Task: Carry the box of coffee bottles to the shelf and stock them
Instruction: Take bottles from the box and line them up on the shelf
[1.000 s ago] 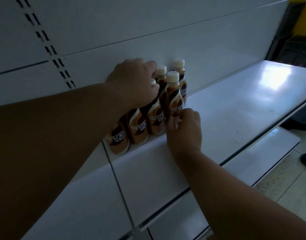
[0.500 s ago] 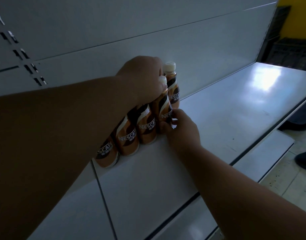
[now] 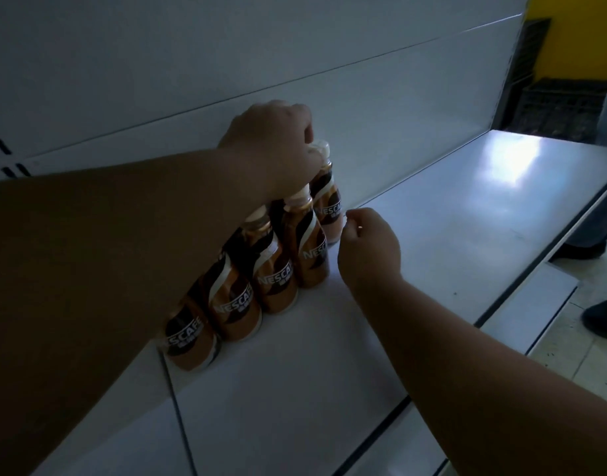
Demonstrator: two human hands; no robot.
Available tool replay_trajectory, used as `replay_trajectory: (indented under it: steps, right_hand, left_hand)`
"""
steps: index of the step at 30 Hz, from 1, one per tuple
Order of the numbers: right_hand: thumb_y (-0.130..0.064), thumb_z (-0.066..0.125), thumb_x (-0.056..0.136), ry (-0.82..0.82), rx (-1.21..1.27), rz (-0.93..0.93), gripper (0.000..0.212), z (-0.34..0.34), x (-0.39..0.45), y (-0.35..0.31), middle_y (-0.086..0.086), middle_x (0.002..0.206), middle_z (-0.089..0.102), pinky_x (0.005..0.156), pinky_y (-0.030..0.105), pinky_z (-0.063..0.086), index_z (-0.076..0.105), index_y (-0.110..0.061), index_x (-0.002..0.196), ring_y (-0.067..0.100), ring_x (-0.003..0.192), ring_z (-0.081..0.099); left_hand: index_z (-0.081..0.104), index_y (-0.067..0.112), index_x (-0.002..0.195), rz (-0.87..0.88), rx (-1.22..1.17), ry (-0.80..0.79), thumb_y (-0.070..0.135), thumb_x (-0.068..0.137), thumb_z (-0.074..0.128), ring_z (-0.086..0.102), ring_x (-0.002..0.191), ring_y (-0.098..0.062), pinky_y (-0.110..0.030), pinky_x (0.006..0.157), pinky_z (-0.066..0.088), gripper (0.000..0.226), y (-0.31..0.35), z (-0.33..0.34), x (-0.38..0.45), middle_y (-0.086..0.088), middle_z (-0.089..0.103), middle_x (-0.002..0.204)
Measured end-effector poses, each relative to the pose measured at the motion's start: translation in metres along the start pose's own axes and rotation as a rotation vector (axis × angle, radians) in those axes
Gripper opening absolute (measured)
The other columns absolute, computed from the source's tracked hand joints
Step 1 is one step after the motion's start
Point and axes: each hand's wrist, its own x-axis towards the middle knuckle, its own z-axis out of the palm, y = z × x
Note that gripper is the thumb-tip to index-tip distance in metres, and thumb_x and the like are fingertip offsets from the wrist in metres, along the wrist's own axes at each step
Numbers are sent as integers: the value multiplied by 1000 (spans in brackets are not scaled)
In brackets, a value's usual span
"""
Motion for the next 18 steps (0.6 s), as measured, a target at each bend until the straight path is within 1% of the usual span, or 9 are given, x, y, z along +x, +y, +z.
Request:
replay_trajectory:
  steps: [2, 3, 6, 8, 9, 11, 13, 16, 18]
  right_hand:
    - [-27, 53, 89, -7, -56, 19, 23, 5, 16, 6, 2, 103, 66, 72, 27, 39, 67, -18, 105, 18, 97, 61]
    - [-29, 58, 87, -17, -69, 19, 25, 8, 22, 8, 3, 106, 66, 73, 28, 41, 66, -17, 108, 21, 97, 61]
    - [-35, 70, 78, -21, -89, -22, 25, 20, 33, 7, 1, 92, 60, 62, 30, 37, 60, -20, 96, 19, 81, 55]
    - [-37, 72, 76, 3, -97, -43, 29, 24, 37, 8, -1, 87, 56, 58, 31, 35, 55, -19, 92, 19, 77, 52]
    - [-38, 72, 76, 15, -94, -49, 29, 25, 39, 9, -1, 87, 57, 58, 32, 37, 55, -19, 91, 20, 77, 53]
    - [-37, 72, 78, 7, -73, -54, 28, 26, 41, 13, 0, 91, 60, 64, 35, 46, 57, -19, 94, 22, 82, 56]
    - [-35, 71, 80, -25, -41, -52, 26, 24, 43, 18, 0, 97, 65, 74, 39, 51, 62, -21, 100, 22, 89, 60]
    - [-30, 71, 81, -61, 9, -42, 26, 19, 44, 24, -2, 102, 68, 80, 42, 53, 64, -24, 105, 20, 95, 63]
    - [-30, 75, 76, -92, 20, -42, 33, 19, 43, 23, -2, 104, 68, 81, 42, 53, 64, -24, 107, 20, 97, 64]
  left_hand:
    - [61, 23, 104, -36, -57, -34, 38, 83, 59, 55, 90, -22, -33, 72, 41, 26, 1, 5, 13, 1, 60, 100]
    - [61, 25, 109, -44, -78, -72, 37, 84, 61, 56, 92, -21, -31, 74, 41, 28, 0, 7, 20, 3, 61, 102]
    - [61, 31, 120, -39, -31, -193, 36, 84, 64, 57, 100, -21, -31, 80, 42, 36, -1, 11, 37, 3, 62, 113]
    - [64, 30, 118, -25, 27, -202, 34, 83, 66, 57, 101, -22, -32, 82, 44, 35, 1, 15, 46, 1, 63, 116]
    - [66, 28, 114, -6, 52, -191, 32, 82, 67, 58, 98, -22, -32, 80, 43, 31, 2, 16, 49, 0, 64, 114]
    - [70, 27, 105, 34, 106, -181, 26, 81, 69, 60, 95, -23, -31, 76, 43, 25, 3, 17, 54, 0, 67, 110]
    - [73, 24, 102, 66, 145, -169, 26, 79, 72, 62, 96, -26, -32, 76, 46, 24, 4, 18, 58, -3, 69, 108]
    - [71, 23, 109, 96, 151, -174, 28, 80, 71, 60, 101, -27, -34, 83, 48, 29, 4, 19, 60, -3, 66, 114]
    - [71, 24, 111, 113, 130, -186, 28, 80, 72, 60, 102, -25, -35, 83, 48, 31, 3, 20, 60, -3, 66, 114]
